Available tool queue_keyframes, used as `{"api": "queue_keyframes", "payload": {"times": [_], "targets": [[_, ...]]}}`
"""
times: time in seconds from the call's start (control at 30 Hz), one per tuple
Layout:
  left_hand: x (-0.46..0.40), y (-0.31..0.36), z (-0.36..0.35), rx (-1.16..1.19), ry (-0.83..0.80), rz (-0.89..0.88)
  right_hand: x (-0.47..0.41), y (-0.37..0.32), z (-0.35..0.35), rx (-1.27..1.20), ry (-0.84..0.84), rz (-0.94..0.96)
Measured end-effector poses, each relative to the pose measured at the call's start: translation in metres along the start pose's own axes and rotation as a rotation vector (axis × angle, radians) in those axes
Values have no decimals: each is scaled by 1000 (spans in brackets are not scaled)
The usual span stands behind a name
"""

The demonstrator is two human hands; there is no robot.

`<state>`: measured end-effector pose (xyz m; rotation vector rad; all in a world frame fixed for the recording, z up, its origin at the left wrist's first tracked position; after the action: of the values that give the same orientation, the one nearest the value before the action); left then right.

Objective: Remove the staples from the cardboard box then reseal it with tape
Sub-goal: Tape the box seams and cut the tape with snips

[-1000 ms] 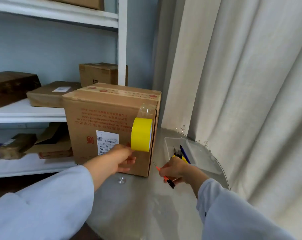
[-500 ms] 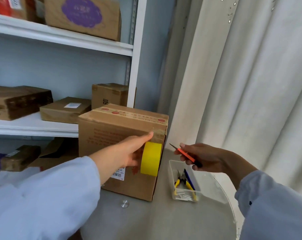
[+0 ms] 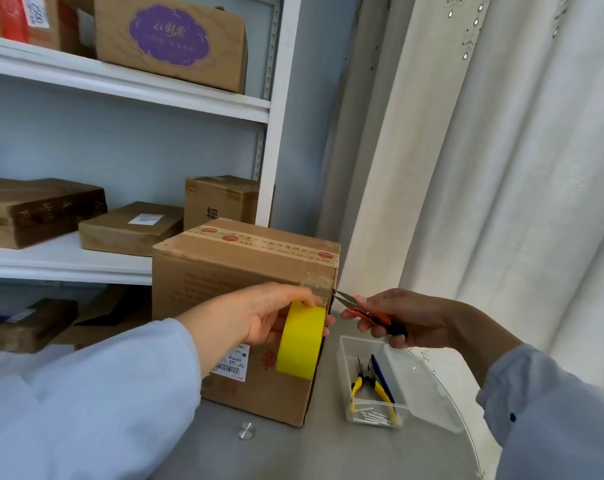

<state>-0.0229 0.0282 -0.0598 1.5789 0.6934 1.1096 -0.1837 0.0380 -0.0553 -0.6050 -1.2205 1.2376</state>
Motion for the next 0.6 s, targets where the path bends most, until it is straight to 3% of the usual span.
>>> {"api": "queue_keyframes", "payload": {"times": [0.23,0.6], "targets": [[-11,4,1,141,60,-61,-4,-17,-2,77,7,10],[-12,7,4,135,72,-98,-11,-31,-7,127,42,-80]]}}
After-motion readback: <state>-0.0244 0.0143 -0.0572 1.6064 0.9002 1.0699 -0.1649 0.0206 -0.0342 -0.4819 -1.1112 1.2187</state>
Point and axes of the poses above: each hand's wrist, its own x-axis away from the middle knuckle, its own z-axis out of the back of the hand, y = z × x, the point moved 9 cm from there along -x, towards the middle knuckle, and after that the axes turned 7 degrees about y, right-handed, at the moved point
